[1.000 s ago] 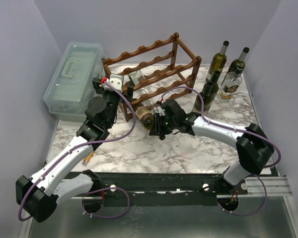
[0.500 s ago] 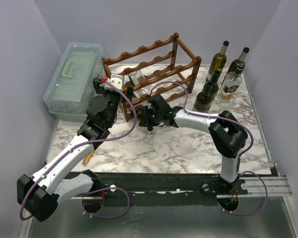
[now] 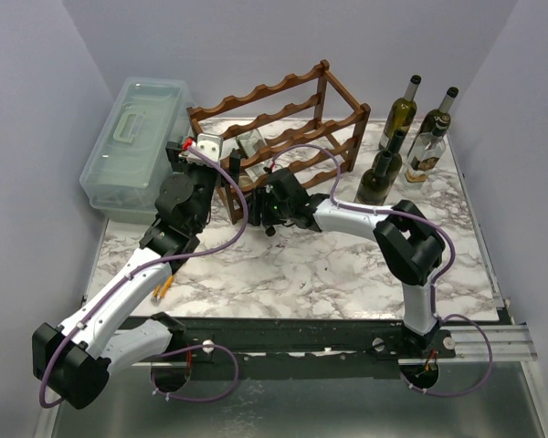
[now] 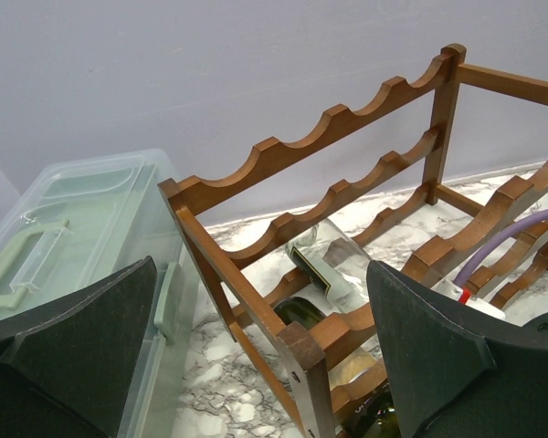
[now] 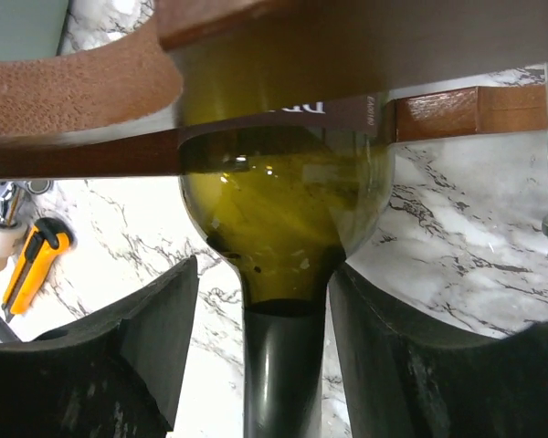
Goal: Put the wine bottle on the wine rack
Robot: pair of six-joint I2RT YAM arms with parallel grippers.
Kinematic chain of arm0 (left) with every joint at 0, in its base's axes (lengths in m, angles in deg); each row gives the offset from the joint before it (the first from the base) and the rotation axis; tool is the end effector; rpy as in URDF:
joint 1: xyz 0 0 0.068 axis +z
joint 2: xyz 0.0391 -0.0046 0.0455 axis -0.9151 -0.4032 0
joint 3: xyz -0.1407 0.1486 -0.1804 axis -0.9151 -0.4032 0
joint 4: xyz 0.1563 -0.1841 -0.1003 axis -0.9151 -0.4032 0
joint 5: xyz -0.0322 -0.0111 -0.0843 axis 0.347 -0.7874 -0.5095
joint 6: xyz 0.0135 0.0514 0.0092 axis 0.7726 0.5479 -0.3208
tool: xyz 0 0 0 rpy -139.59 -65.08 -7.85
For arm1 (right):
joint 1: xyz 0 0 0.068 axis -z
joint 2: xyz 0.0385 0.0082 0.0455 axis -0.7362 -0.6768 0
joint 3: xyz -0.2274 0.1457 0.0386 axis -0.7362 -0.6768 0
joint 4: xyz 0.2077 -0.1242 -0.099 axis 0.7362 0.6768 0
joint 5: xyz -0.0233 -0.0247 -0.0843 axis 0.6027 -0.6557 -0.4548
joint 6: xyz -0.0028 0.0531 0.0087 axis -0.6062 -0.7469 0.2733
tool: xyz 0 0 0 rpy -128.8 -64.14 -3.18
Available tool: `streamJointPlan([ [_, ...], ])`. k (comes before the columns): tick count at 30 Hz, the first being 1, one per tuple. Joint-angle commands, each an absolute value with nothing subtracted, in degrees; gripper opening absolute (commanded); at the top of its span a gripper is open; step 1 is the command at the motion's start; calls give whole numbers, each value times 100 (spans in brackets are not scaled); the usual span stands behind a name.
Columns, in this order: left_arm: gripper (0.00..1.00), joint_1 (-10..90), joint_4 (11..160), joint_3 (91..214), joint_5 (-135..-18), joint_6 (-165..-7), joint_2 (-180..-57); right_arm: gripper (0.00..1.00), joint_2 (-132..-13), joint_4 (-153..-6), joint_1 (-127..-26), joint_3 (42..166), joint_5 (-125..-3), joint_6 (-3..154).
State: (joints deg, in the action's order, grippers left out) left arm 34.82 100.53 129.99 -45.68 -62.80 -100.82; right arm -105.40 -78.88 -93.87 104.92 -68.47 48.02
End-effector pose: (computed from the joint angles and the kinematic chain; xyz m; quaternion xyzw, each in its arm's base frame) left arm 0.2081 -0.1112 0.3788 0.0946 0.6466 -0.0051 0.7569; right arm 0.3036 0.3230 0.1857 -0.1079 0.8944 0.3029 0.3108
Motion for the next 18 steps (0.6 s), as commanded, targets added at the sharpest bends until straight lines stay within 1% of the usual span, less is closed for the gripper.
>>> streamJointPlan([
  [1, 98, 3537, 10175, 12929, -4733, -6418, -10085, 63, -10314, -8034, -9397, 10472, -6934, 4915],
  [7, 98, 3542, 10173, 12925, -4770, -6451, -10107, 64, -9841, -7655, -9392, 10003, -6935, 5028],
  [12, 98, 3538, 10174, 12926, -4814, -6530, -10152, 64, -9505, -7678, -9391, 9607, -6973, 5146],
  [14, 98, 3540, 10173, 12925, -4841, -6543, -10158, 62, -9422, -7667, -9391, 9518, -6993, 5163],
  [18, 98, 3537, 10172, 12925, -4838, -6543, -10189, 54, -9343, -7696, -9391, 9405, -6909, 5153],
])
